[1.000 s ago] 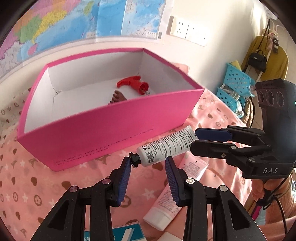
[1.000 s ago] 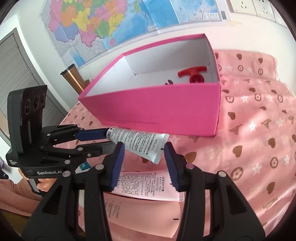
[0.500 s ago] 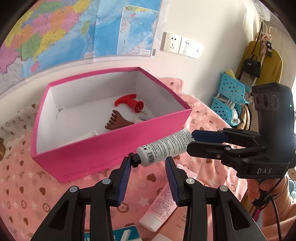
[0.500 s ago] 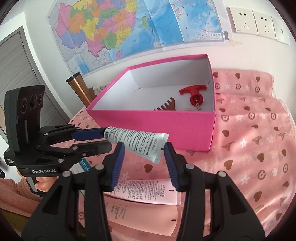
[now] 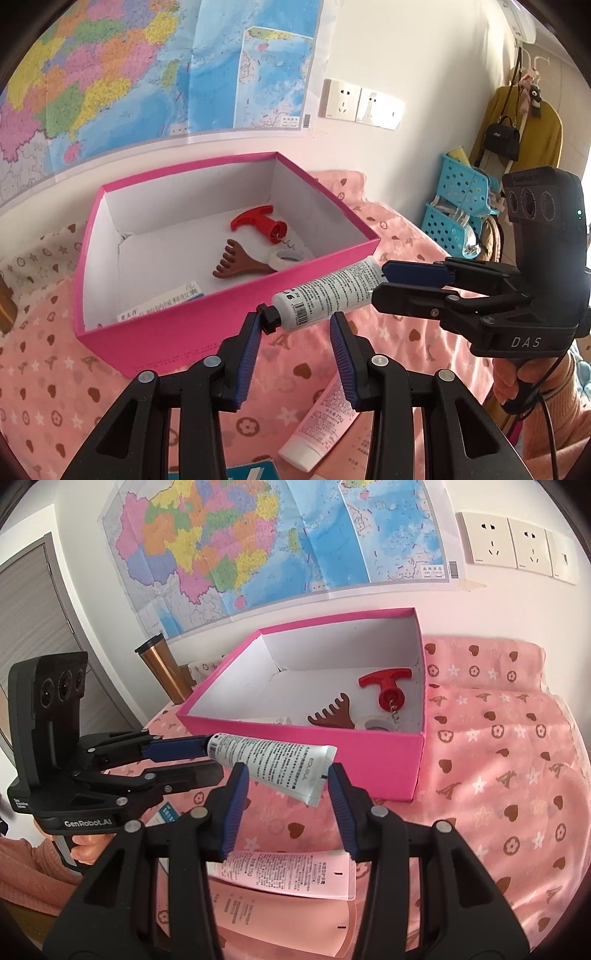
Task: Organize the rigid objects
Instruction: 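Lift the white tube with the right tool over the magenta box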
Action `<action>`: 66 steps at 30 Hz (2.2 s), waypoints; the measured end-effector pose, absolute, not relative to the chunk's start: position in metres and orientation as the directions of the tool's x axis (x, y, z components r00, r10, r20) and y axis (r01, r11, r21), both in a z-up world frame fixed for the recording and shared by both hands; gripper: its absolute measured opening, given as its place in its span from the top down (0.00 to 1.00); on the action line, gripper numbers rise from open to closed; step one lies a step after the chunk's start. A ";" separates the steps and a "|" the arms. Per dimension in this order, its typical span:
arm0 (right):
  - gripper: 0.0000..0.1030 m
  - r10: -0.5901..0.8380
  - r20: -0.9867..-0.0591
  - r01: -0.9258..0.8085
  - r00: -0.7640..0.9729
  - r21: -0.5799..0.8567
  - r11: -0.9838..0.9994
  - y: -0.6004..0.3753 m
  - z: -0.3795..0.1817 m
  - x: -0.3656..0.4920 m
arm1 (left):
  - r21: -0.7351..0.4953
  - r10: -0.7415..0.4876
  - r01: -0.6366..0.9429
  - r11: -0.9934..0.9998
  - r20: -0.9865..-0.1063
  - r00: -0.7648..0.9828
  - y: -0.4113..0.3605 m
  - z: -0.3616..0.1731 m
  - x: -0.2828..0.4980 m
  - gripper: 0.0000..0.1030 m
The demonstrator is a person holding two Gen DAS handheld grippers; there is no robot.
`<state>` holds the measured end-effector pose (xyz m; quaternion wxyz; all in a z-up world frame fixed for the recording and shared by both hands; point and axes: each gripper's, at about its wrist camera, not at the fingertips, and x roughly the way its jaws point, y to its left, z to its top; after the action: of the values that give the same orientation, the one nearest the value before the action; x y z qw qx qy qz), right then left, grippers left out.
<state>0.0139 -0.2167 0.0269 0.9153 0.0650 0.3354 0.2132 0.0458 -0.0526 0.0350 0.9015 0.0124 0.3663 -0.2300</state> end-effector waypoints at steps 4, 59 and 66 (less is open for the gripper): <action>0.54 0.433 -0.581 -0.347 0.690 0.259 0.901 -0.218 0.031 0.017 | -0.141 -0.407 0.427 0.893 -0.659 0.633 -0.053 0.038 0.048 0.62; 0.54 0.339 -0.641 -0.299 0.689 0.174 0.938 -0.232 0.033 0.098 | -0.221 -0.416 0.377 0.899 -0.698 0.583 -0.060 0.027 0.128 0.62; 0.54 0.313 -0.667 -0.290 0.677 0.149 0.945 -0.231 0.029 0.108 | -0.225 -0.409 0.367 0.903 -0.714 0.568 -0.061 0.022 0.138 0.62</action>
<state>0.1080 -0.2309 0.0290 0.9155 0.0153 0.3668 0.1646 0.1375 -0.0613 0.0218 0.8851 -0.0257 0.4097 -0.2192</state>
